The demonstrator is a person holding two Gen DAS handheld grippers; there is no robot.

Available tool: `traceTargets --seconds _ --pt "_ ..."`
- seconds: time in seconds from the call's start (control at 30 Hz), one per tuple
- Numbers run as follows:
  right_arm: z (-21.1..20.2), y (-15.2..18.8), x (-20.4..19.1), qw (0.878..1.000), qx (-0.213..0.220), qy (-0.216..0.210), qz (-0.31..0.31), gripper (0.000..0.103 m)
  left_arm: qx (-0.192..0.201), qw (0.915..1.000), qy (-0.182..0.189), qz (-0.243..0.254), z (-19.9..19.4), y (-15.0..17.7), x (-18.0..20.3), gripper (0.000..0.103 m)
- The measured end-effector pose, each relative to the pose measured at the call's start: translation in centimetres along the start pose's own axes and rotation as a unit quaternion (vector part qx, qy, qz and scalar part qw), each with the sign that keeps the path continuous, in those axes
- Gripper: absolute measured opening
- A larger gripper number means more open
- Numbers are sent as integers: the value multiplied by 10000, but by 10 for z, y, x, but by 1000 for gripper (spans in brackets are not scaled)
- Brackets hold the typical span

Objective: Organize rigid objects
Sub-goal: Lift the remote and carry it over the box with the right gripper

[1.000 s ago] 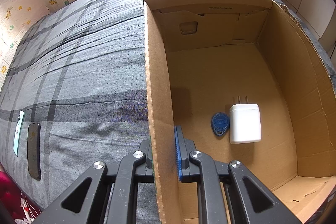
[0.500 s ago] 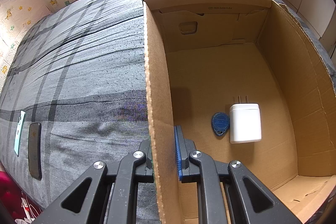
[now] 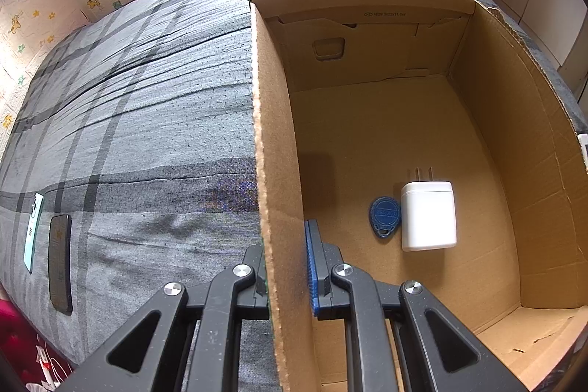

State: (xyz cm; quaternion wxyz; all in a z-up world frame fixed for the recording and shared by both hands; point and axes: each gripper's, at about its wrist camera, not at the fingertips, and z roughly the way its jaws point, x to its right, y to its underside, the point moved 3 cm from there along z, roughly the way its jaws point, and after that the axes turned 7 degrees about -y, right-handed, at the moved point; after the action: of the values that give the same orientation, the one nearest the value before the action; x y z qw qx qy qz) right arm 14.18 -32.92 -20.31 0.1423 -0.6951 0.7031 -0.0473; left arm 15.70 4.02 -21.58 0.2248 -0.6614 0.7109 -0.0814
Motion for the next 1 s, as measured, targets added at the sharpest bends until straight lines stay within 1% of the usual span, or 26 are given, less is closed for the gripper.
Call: traceTargets --seconds 0.23,0.57,0.83,1.0 --pt "-28 -12 -23 9995 202 -23 -227 49 -5 10000 9 -3 0 -1 -1 14" --pt "-56 -36 -63 9965 545 -172 -609 49 5 10000 24 -10 0 -1 -2 14" --pt "-71 -49 -102 9921 730 -371 -949 49 2 10000 28 -12 0 -1 -2 14" --pt "-75 -57 -133 9890 771 -470 -1174 49 6 10000 27 -9 0 -1 -2 14"
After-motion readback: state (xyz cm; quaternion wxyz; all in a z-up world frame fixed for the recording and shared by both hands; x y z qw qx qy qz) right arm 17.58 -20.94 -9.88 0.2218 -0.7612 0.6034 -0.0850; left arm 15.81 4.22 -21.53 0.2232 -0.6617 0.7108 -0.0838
